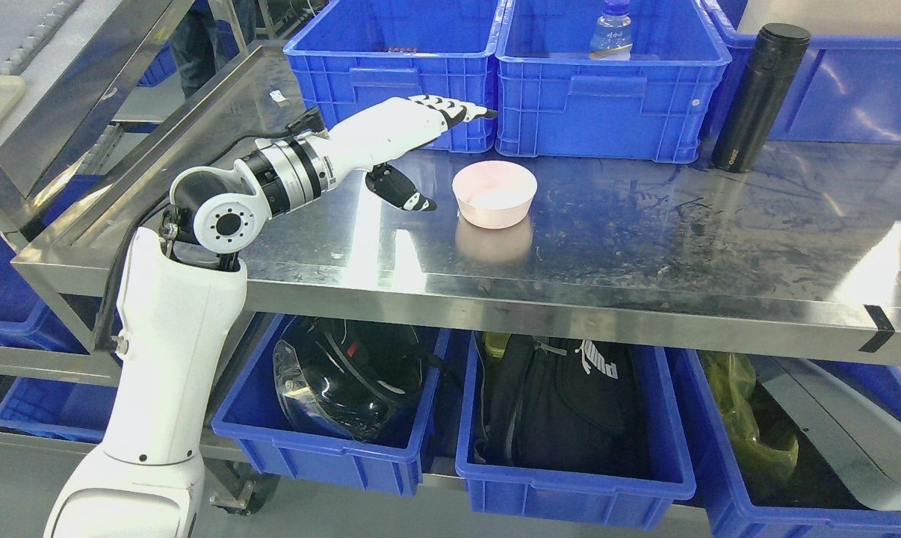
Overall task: Stack pink IKEA bowl on shelf middle layer
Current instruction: 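Raise the left hand and reach toward the pink bowl on the shelf, then hook the left hand fingers over the pink bowl's rim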
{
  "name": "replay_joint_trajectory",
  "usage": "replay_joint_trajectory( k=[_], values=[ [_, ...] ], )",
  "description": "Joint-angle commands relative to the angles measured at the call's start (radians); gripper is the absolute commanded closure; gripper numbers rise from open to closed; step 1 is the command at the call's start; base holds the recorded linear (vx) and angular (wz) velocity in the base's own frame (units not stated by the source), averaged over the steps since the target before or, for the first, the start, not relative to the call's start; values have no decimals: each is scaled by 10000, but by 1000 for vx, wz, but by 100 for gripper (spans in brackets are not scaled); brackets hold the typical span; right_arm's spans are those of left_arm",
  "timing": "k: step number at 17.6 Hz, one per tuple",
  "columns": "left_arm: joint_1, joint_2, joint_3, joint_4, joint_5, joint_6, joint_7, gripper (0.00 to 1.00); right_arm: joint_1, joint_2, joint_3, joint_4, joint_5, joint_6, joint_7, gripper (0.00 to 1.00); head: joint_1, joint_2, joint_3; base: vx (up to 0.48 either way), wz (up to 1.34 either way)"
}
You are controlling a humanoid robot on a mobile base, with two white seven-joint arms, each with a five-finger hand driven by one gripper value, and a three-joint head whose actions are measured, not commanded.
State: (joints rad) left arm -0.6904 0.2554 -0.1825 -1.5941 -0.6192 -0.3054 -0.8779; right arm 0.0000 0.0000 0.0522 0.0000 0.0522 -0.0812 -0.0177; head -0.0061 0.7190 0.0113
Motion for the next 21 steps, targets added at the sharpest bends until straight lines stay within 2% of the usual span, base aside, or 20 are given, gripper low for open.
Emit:
replay_joint_trajectory(
  k=[1,2,5,8,11,16,21],
  values=[
    [-551,407,-491,447,-1930,-121,-1325,4,30,-175,0,-175,0,-1,-7,0,0,0,0,0,0],
    [-597,300,-506,600,-2485,-45,-1603,4,46,-175,0,-175,0,-1,-7,0,0,0,0,0,0],
    [-1331,-895,-1163,1611,-2919,-75,-2401,2,46,-175,0,-175,0,-1,-7,0,0,0,0,0,0],
    [-2206,-1066,-1534,2639,-3288,-60,-2419,7,31,-175,0,-175,0,-1,-7,0,0,0,0,0,0],
    [-2254,-1373,-1534,3558,-3395,-120,-2343,14,31,-175,0,-175,0,-1,-7,0,0,0,0,0,0],
    [-2239,-1710,-1610,4542,-3749,-167,-2098,14,46,-175,0,-175,0,-1,-7,0,0,0,0,0,0],
    [-2162,-2247,-1886,4682,-3764,-244,-1959,15,46,-175,0,-175,0,-1,-7,0,0,0,0,0,0]
  ],
)
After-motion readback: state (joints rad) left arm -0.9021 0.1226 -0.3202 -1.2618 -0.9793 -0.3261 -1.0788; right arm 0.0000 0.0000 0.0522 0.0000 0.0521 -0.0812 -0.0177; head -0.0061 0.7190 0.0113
